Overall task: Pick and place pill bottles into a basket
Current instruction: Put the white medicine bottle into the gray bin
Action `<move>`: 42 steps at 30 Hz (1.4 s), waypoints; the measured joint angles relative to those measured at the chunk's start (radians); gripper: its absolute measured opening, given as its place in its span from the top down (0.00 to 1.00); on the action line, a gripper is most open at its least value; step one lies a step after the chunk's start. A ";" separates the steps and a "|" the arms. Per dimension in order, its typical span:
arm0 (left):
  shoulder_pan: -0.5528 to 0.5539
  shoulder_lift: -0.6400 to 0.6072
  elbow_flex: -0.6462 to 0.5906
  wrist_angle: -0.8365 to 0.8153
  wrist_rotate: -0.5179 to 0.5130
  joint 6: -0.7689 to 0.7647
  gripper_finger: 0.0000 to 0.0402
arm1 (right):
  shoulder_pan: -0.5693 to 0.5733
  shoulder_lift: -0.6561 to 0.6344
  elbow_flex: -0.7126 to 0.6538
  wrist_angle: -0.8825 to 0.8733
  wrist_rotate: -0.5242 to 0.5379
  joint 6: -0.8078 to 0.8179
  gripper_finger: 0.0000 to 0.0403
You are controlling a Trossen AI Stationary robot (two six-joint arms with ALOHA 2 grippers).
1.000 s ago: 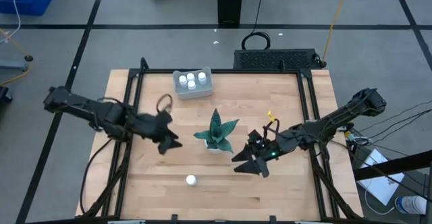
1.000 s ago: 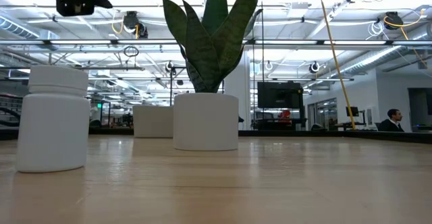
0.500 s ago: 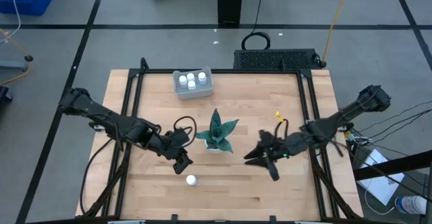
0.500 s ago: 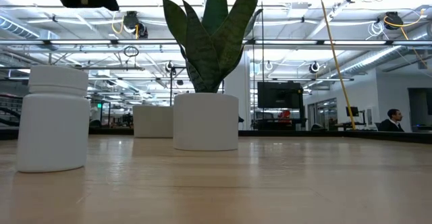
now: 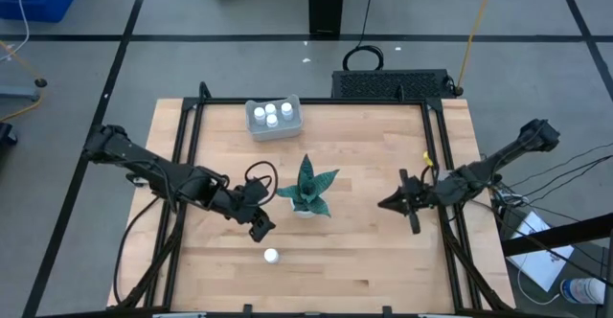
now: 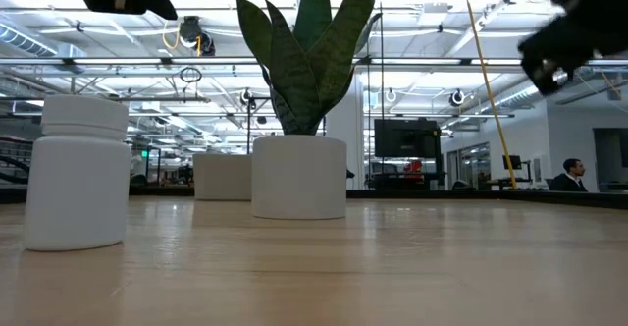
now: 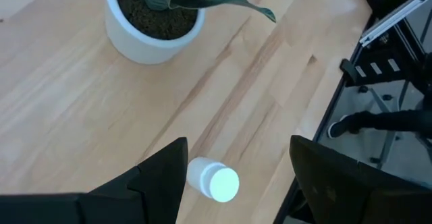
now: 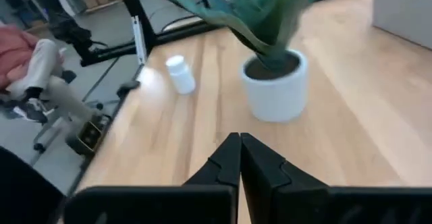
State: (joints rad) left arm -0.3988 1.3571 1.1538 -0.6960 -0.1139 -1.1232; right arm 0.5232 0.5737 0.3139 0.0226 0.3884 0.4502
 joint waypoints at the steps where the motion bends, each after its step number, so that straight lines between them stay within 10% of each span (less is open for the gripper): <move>1: 0.000 0.000 0.000 -0.001 0.000 -0.005 0.34 | 0.000 -0.032 -0.038 0.009 0.003 -0.003 1.00; 12: -0.002 0.000 0.000 -0.004 -0.010 -0.065 0.34 | 0.000 -0.266 -0.292 0.121 0.083 -0.089 1.00; 42: -0.155 0.249 0.000 0.061 -0.067 -0.266 0.34 | 0.000 -0.298 -0.298 0.079 0.187 -0.149 1.00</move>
State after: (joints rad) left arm -0.5539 1.6058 1.1542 -0.6351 -0.1811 -1.3897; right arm 0.5228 0.2752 0.0154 0.1013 0.5751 0.3012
